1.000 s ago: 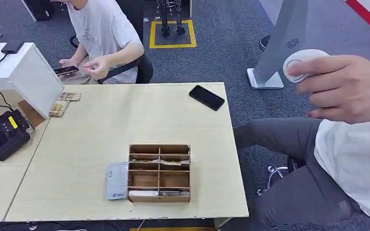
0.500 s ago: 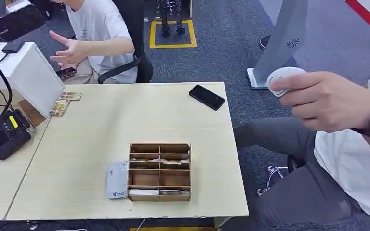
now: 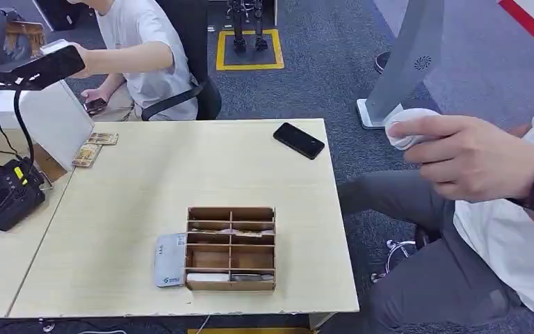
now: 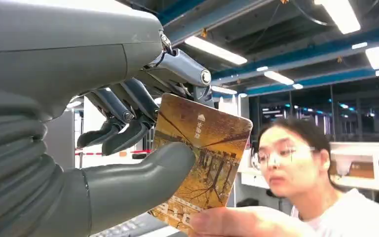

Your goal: Pass the card to the sensor for recognition and then transmit it.

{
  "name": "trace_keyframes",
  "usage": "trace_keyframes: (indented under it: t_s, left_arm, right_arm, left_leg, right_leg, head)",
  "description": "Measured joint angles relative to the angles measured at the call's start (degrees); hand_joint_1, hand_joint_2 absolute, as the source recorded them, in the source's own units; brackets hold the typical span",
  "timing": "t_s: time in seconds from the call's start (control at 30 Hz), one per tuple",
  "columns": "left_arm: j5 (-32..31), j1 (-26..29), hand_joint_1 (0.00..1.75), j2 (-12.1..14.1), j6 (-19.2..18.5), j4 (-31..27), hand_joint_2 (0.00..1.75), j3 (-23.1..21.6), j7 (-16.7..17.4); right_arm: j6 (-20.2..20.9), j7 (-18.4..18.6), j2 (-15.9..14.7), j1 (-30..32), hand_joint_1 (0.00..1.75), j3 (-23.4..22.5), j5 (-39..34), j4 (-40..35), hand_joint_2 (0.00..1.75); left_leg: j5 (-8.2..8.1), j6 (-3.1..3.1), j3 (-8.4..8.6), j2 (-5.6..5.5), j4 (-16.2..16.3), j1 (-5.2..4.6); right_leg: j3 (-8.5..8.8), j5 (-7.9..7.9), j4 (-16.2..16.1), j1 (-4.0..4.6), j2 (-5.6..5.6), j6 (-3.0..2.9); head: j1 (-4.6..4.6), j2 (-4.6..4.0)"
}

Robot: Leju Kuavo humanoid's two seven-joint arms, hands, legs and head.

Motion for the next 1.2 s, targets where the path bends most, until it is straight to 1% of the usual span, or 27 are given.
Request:
trace_keyframes:
  t_s: [0.07, 0.1, 0.13, 0.17, 0.33, 0.43, 0.5, 0.57, 0.7, 0.8, 0.9, 0.93, 0.97, 1.03, 1.1, 1.13, 1.17, 1.2]
  left_arm:
    - [-0.40, 0.70, 1.75, 0.00, 0.66, 0.55, 1.75, 0.20, -0.55]
    - [-0.55, 0.99, 1.61, 0.02, 0.96, 0.77, 1.75, 0.37, -0.81]
    - [-0.64, 1.24, 0.19, 0.02, 1.12, 0.94, 1.75, 0.61, -0.88]
    - [-0.72, 1.46, 0.00, 0.00, 1.16, 1.05, 1.75, 0.92, -0.88]
    - [-1.27, 1.71, 0.00, 0.04, 1.66, 1.25, 1.75, 1.84, -1.12]
    - [-1.36, 1.88, 0.00, 0.33, 1.95, 1.25, 1.75, 2.93, -2.26]
    - [-1.51, 2.21, 0.00, 1.16, 2.10, 1.25, 1.75, 3.15, -3.68]
    - [-0.47, 3.39, 0.00, 2.29, 3.01, 1.14, 1.75, 3.78, -5.83]
    - [0.33, 8.62, 0.00, 5.34, 5.95, -0.57, 1.75, 6.08, -9.71]
    - [0.41, 11.44, 0.00, 7.06, 6.58, -1.53, 1.75, 7.47, -10.52]
    - [0.30, 12.81, 0.00, 8.08, 6.64, -2.31, 1.75, 8.33, -10.73]
    - [0.33, 13.49, 0.00, 8.42, 7.22, -2.71, 1.75, 8.48, -11.28]
    - [0.52, 14.81, 0.00, 9.28, 8.77, -3.60, 1.75, 8.89, -12.06]
    - [0.98, 20.79, 0.00, 11.84, 13.91, -7.31, 1.75, 11.16, -13.96]
    - [-0.82, 30.81, 0.00, 14.47, 20.08, -12.82, 1.75, 16.26, -15.53]
    - [-1.58, 37.12, 0.00, 14.95, 23.17, -16.35, 1.75, 20.62, -16.97]
    - [-0.99, 44.28, 0.00, 14.72, 25.58, -19.91, 1.75, 25.91, -19.11]
    - [0.40, 51.10, 0.00, 13.94, 26.85, -23.22, 1.75, 30.91, -21.72]
  right_arm:
    - [-0.04, 0.13, 0.00, 0.03, 0.00, 0.13, 0.02, 0.20, 1.75]
    - [-0.07, 0.20, 0.00, 0.04, 0.00, 0.15, 0.02, 0.35, 1.75]
    - [-0.09, 0.26, 0.00, 0.05, 0.00, 0.17, 0.02, 0.53, 1.75]
    - [-0.09, 0.46, 0.00, 0.05, 0.00, 0.17, 0.02, 0.61, 1.75]
    - [-0.35, 0.81, -0.09, 0.03, 0.00, 0.28, 0.02, 1.12, 1.75]
    - [-0.63, 1.03, -0.22, 0.05, 0.00, 0.42, 0.02, 1.38, 1.75]
    - [-0.70, 1.05, -0.31, 0.05, 0.00, 0.57, 0.02, 1.49, 1.75]
    - [-0.76, 1.07, -0.35, 0.07, 0.00, 0.76, 0.02, 1.55, 1.75]
    - [-0.81, 0.96, -0.39, 0.24, 0.00, 0.83, -0.02, 1.64, 1.75]
    - [-0.85, 0.94, -0.50, 0.42, 0.00, 0.83, -0.04, 1.69, 1.75]
    - [-0.87, 0.85, -0.57, 0.39, 0.00, 0.83, -0.04, 1.69, 1.75]
    - [-0.90, 0.85, -0.59, 0.39, 0.00, 0.83, -0.11, 1.69, 1.75]
    - [-0.94, 0.79, -0.59, 0.41, 0.00, 0.83, -0.22, 1.69, 1.75]
    - [-0.96, 0.66, -0.59, 0.76, 0.00, 0.83, -0.46, 1.69, 1.75]
    - [-0.35, 0.57, -0.48, 1.59, 0.00, 0.74, -0.85, 1.36, 1.75]
    - [0.95, 0.52, -0.11, 2.23, 0.00, 0.53, -1.07, 0.51, 1.75]
    - [2.83, 0.52, 0.45, 3.10, 0.00, 0.05, -1.09, -0.95, 1.75]
    - [5.08, 0.52, 1.29, 4.01, 0.00, -0.46, -0.85, -2.96, 1.75]
  left_leg:
    - [0.00, 0.00, 0.00, 0.00, 0.00, 0.00]
    - [0.00, 0.00, -0.01, 0.00, 0.00, 0.00]
    - [0.00, 0.00, -0.01, 0.00, 0.00, 0.01]
    - [0.00, 0.00, -0.01, 0.01, 0.00, 0.01]
    - [0.00, 0.00, -0.05, 0.00, 0.00, 0.01]
    - [0.00, 0.00, -0.05, 0.00, -0.01, 0.01]
    - [0.00, 0.00, -0.05, 0.02, -0.01, 0.01]
    - [0.00, 0.00, -0.03, 0.04, -0.02, 0.00]
    - [-0.01, -0.01, -0.01, 0.17, -0.03, 0.02]
    - [-0.01, -0.01, -0.03, 0.11, -0.03, 0.04]
    - [-0.01, -0.01, -0.06, 0.11, -0.04, 0.03]
    - [-0.01, -0.01, -0.07, 0.12, -0.05, 0.03]
    - [-0.01, -0.01, -0.04, 0.19, -0.07, 0.03]
    - [-0.12, -0.02, 0.11, 0.55, -0.11, -0.05]
    - [-0.28, -0.09, 0.37, 0.86, -0.25, -0.19]
    - [-0.40, -0.02, 0.54, 1.06, -0.32, -0.30]
    - [-0.48, -0.01, 0.65, 1.18, -0.36, -0.39]
    - [-0.54, -0.06, 0.73, 1.29, -0.41, -0.43]
  right_leg:
    - [-0.01, 0.00, 0.00, 0.00, 0.01, 0.00]
    - [-0.01, 0.00, 0.00, 0.00, 0.01, 0.00]
    - [-0.01, 0.00, 0.00, 0.01, 0.01, 0.00]
    - [-0.03, 0.00, 0.00, 0.01, 0.01, 0.00]
    - [-0.03, -0.01, 0.00, 0.01, 0.00, 0.00]
    - [-0.03, -0.01, 0.00, 0.00, 0.01, 0.00]
    - [-0.03, 0.00, 0.01, 0.00, 0.02, 0.00]
    - [-0.03, 0.00, 0.02, 0.00, 0.04, 0.00]
    - [-0.07, -0.01, 0.03, 0.00, 0.15, -0.01]
    - [-0.08, -0.04, 0.03, 0.03, 0.09, -0.04]
    - [-0.06, -0.04, 0.03, 0.02, 0.08, -0.04]
    - [-0.04, -0.04, 0.04, 0.01, 0.10, -0.04]
    - [-0.04, -0.03, 0.05, -0.02, 0.16, -0.04]
    - [-0.01, -0.03, 0.07, -0.12, 0.54, -0.03]
    - [0.04, -0.12, 0.07, -0.21, 0.91, -0.09]
    - [0.06, -0.18, 0.06, -0.31, 1.09, -0.11]
    - [0.08, -0.33, 0.06, -0.39, 1.21, -0.07]
    - [0.05, -0.40, 0.05, -0.44, 1.34, -0.06]
  head:
    - [0.00, 0.00]
    - [0.02, 0.00]
    - [0.02, 0.00]
    - [0.00, 0.00]
    - [0.02, 0.00]
    - [0.02, 0.00]
    - [0.02, 0.00]
    - [0.02, 0.00]
    - [0.00, 0.00]
    - [0.00, 0.00]
    - [0.02, 0.00]
    - [0.04, 0.00]
    - [0.00, 0.00]
    - [0.02, 0.00]
    - [0.02, 0.00]
    - [0.02, 0.00]
    - [-0.09, 0.00]
    - [-0.09, 0.00]
